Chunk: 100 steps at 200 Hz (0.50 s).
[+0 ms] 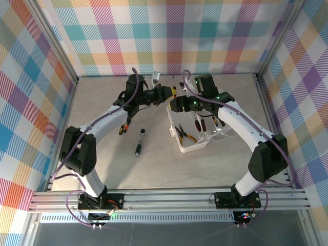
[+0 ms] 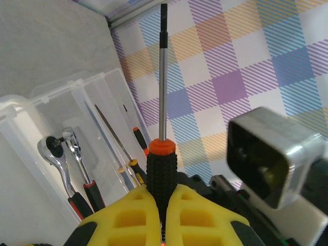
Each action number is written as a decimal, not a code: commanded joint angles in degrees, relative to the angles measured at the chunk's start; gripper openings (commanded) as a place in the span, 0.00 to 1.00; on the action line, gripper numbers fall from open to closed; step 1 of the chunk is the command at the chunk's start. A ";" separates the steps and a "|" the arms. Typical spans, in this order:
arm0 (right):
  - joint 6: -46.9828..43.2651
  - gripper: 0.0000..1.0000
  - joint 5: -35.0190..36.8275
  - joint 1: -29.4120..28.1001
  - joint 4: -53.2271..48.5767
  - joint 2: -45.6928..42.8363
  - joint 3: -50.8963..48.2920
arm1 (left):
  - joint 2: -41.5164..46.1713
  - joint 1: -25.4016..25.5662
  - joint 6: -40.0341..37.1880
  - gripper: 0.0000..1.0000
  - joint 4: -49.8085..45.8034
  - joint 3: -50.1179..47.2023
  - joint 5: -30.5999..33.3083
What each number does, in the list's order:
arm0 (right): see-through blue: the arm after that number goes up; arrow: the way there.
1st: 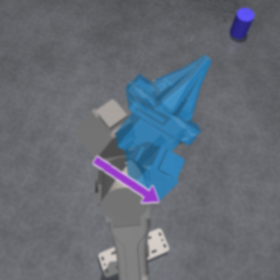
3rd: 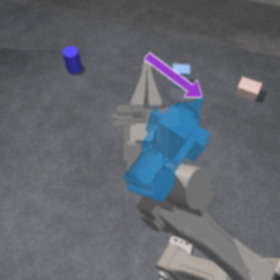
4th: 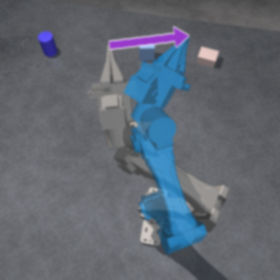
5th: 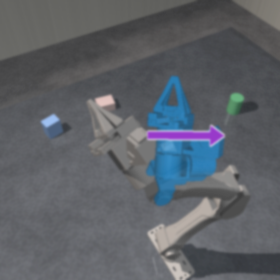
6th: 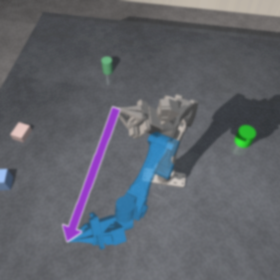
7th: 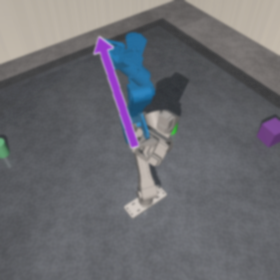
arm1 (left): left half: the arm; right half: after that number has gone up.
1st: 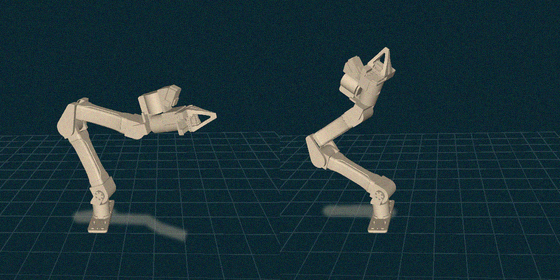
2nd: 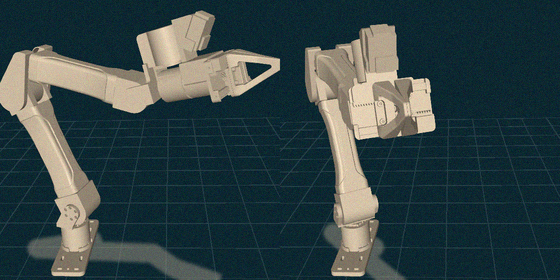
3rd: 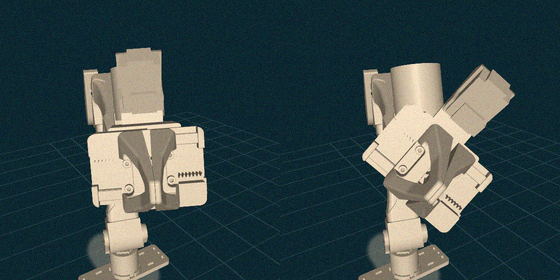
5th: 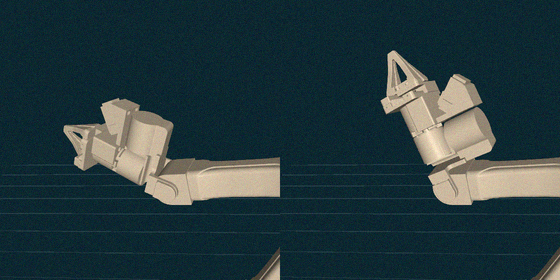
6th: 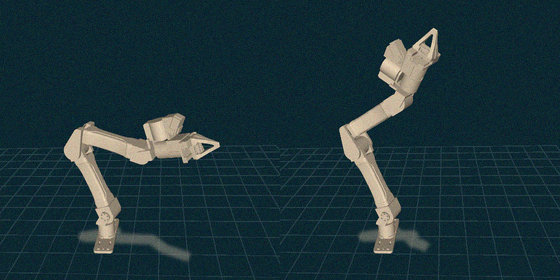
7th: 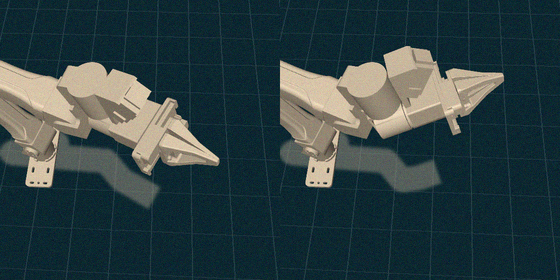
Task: Pack the tool kit
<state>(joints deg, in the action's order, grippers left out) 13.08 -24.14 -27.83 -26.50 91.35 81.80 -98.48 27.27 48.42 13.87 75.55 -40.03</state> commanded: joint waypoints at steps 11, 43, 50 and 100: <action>0.10 0.44 -0.76 -0.38 2.14 0.23 2.32 | -1.08 1.25 0.19 0.00 2.30 -0.39 -1.45; 0.01 0.18 0.36 -0.38 1.37 0.10 2.58 | -1.20 1.56 -0.03 0.00 2.05 -0.29 -1.72; 0.01 0.12 0.60 -0.38 1.25 0.06 2.54 | -1.20 1.56 -0.04 0.00 1.95 -0.18 -1.80; -1.26 0.00 5.09 -0.25 -2.43 -1.88 2.20 | -0.41 1.52 -5.69 0.07 -5.60 2.12 -0.73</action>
<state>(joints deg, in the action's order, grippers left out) 14.17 -20.58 -27.29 -27.75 91.39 82.72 -99.33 27.99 47.33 13.67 75.61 -40.42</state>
